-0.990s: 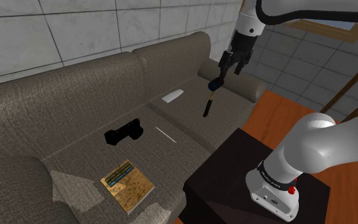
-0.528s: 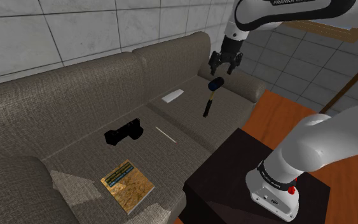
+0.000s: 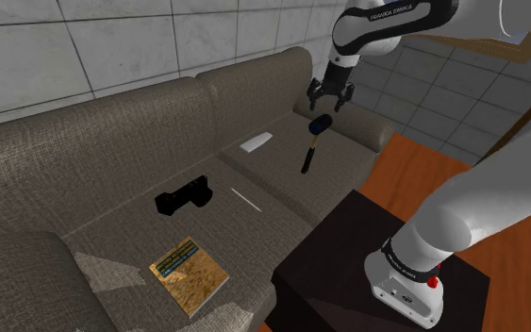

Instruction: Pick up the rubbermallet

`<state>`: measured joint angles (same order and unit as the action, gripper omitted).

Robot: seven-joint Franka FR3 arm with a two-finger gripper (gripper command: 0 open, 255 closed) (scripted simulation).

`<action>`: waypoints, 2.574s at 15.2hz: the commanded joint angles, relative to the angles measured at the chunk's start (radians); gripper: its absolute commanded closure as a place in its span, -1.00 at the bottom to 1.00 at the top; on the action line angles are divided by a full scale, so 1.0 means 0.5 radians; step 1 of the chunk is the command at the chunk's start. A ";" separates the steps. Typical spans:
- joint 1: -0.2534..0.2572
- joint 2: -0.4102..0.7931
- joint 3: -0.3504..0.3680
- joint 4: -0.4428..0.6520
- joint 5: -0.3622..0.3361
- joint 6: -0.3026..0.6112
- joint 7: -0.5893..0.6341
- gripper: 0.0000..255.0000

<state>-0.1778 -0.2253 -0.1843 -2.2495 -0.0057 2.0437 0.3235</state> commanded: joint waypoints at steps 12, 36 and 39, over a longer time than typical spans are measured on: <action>-0.167 0.610 -0.173 0.276 0.163 0.319 0.193 -1.00; -0.165 0.566 -0.174 0.322 0.145 0.232 0.208 1.00; -0.163 0.533 -0.175 0.366 0.131 0.156 0.220 1.00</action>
<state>-0.2600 0.0492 -0.2716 -2.0741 0.0629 2.1369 0.4307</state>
